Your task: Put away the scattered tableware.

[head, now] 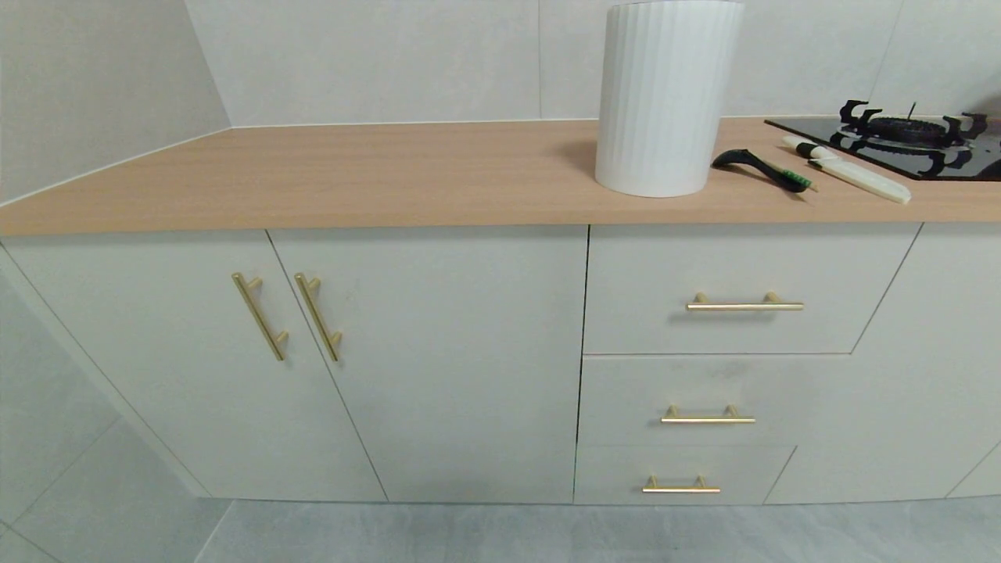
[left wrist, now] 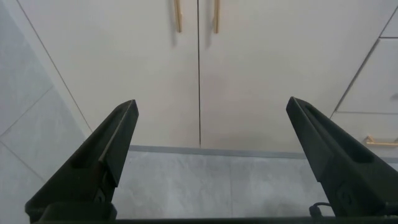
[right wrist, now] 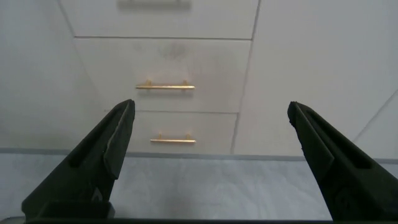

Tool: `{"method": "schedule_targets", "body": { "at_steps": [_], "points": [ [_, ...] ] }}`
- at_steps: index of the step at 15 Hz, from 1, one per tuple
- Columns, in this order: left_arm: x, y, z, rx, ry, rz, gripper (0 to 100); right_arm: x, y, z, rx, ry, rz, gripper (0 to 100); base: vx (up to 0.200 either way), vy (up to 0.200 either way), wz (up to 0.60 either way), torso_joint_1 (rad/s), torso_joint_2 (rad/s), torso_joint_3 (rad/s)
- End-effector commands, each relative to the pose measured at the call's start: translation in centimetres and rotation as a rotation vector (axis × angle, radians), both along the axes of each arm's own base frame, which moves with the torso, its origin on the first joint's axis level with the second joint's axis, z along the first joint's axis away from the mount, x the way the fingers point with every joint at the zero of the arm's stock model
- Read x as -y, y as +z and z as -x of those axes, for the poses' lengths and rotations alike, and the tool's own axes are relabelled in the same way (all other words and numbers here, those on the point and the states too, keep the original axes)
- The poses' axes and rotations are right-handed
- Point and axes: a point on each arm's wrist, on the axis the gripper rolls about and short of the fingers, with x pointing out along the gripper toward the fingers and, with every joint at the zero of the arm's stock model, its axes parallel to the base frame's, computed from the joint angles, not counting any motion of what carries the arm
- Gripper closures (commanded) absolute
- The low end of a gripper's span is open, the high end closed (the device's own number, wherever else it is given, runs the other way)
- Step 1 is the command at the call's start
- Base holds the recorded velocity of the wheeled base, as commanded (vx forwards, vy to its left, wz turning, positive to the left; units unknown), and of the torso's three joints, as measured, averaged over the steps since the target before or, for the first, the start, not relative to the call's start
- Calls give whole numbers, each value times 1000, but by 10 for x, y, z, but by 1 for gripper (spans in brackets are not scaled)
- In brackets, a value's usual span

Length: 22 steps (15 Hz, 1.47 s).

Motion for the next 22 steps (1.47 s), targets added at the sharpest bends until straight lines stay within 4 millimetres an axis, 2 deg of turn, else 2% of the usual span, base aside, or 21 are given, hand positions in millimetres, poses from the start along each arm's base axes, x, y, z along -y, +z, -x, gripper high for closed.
{"method": "schedule_targets", "body": {
  "at_steps": [1, 2, 4, 7, 8, 10, 12, 13, 19, 22],
  "points": [
    [0, 0, 0, 0, 1, 0, 0, 0, 45, 1, 38, 86, -53, 0, 0, 0, 0, 0, 0, 0],
    [0, 0, 0, 0, 1, 0, 0, -1, 55, -19, -93, 170, -35, 0, 0, 0, 0, 0, 0, 0],
    [0, 0, 0, 0, 1, 0, 0, -5, 65, -54, -284, 193, -27, 0, 0, 0, 0, 0, 0, 0],
    [0, 0, 0, 0, 1, 0, 0, -19, 82, -118, -452, 249, -10, 0, 0, 0, 0, 0, 0, 0],
    [0, 0, 0, 0, 1, 0, 0, -25, 81, -149, -547, 250, -5, 0, 0, 0, 0, 0, 0, 0],
    [0, 0, 0, 0, -2, 0, 0, -36, 69, -211, -703, 243, 8, 0, 0, 0, 0, 0, 0, 0],
    [0, 0, 0, 0, 1, 0, 0, -43, 51, -252, -746, 239, 11, 0, 0, 0, 0, 0, 0, 0],
    [0, 0, 0, 0, 0, 0, 0, -46, 41, -265, -735, 238, 11, 0, 0, 0, 0, 0, 0, 0],
    [0, 0, 0, 0, 0, 0, 0, -51, -14, -302, -822, 218, 18, 0, 0, 0, 0, 0, 0, 0],
    [0, 0, 0, 0, 1, 0, 0, -52, -47, -321, -789, 124, 49, 0, 0, 0, 0, 0, 0, 0]
  ]
}}
